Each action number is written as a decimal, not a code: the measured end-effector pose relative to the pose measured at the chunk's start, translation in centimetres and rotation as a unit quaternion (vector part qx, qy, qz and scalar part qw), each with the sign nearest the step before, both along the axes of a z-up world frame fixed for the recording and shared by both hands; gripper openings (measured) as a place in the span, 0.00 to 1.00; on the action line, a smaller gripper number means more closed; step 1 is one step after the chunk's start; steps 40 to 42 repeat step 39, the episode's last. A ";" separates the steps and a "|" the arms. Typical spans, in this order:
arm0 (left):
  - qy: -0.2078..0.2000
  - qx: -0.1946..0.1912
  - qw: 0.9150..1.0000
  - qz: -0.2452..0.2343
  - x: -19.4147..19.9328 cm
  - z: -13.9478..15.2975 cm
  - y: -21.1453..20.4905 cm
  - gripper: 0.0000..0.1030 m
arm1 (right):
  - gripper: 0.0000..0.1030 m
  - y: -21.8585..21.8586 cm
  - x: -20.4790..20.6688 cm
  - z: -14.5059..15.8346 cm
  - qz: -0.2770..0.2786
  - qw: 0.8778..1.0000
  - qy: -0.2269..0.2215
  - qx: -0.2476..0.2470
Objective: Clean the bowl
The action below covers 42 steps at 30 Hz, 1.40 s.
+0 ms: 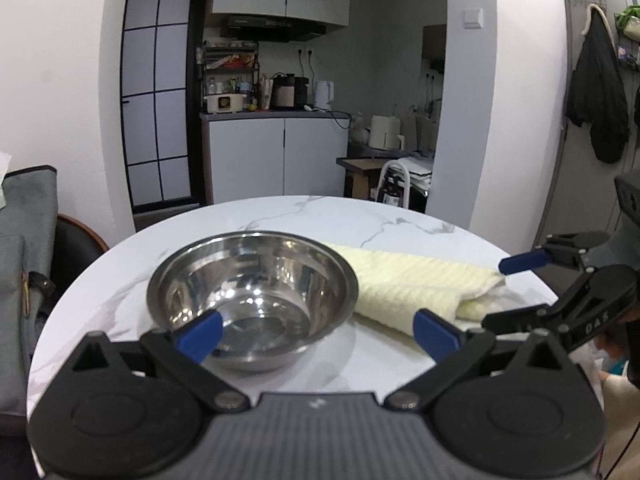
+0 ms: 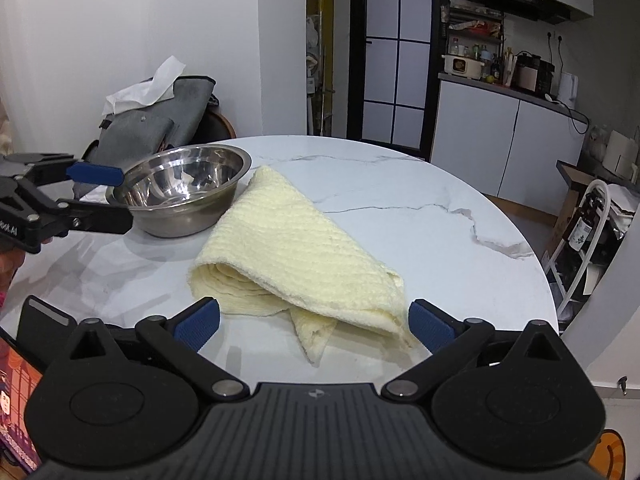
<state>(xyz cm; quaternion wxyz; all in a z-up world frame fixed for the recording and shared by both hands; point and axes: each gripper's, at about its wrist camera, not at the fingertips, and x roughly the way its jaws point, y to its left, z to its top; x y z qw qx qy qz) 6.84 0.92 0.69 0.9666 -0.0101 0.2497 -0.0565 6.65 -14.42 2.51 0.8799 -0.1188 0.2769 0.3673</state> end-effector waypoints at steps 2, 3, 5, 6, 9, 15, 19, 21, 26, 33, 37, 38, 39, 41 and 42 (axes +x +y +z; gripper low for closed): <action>-0.001 -0.008 1.000 0.007 -0.4 0.1 0.5 1.00 | 1.00 0.1 -0.2 -0.1 0.001 1.000 0.000 -0.002; 0.000 -0.011 1.000 0.010 -0.5 0.1 0.6 1.00 | 1.00 0.1 -0.2 -0.1 0.000 1.000 -0.001 -0.003; 0.000 -0.013 1.000 0.013 -0.7 0.1 0.9 1.00 | 1.00 0.1 -0.3 0.0 0.002 1.000 -0.001 -0.002; 0.002 -0.015 1.000 0.014 -0.8 0.1 1.1 1.00 | 1.00 0.2 -0.4 0.0 0.002 1.000 -0.001 -0.002; 0.010 -0.019 1.000 0.020 -1.3 -0.1 1.6 1.00 | 1.00 -0.1 -0.7 0.2 0.009 1.000 0.002 0.007; 0.014 -0.040 0.998 0.044 -2.8 -0.2 2.5 1.00 | 1.00 -1.2 -1.2 0.8 0.012 0.999 0.015 0.040; 0.000 -0.049 0.998 0.045 -3.5 0.4 2.3 1.00 | 1.00 -1.5 -1.5 1.1 0.008 0.999 0.014 0.046; -0.001 -0.039 0.998 0.044 -3.4 0.4 2.0 1.00 | 1.00 -1.6 -1.6 1.1 0.008 0.999 0.015 0.046; 0.018 -0.029 0.998 0.044 -2.6 -0.2 1.8 1.00 | 1.00 -1.8 -2.5 1.2 0.010 0.999 0.009 0.045; 0.018 -0.022 0.998 0.053 -2.5 0.0 1.6 1.00 | 1.00 -1.9 -2.3 1.0 0.020 0.998 0.017 0.053; 0.015 -0.033 0.998 0.055 -2.5 0.1 1.6 1.00 | 1.00 -1.8 -1.9 0.3 0.022 0.998 0.029 0.048; 0.015 -0.030 0.998 0.056 -2.4 0.1 1.4 1.00 | 1.00 -1.8 -1.9 0.3 0.022 0.998 0.029 0.047; 0.016 -0.024 0.998 0.055 -2.3 0.1 1.2 1.00 | 1.00 -1.9 -2.0 0.3 0.022 0.998 0.029 0.049; 0.016 -0.024 0.998 0.055 -2.3 0.1 1.2 1.00 | 1.00 -1.9 -2.0 0.3 0.022 0.998 0.029 0.049; 0.016 -0.024 0.998 0.055 -2.3 0.1 1.2 1.00 | 1.00 -1.9 -2.0 0.3 0.022 0.998 0.029 0.049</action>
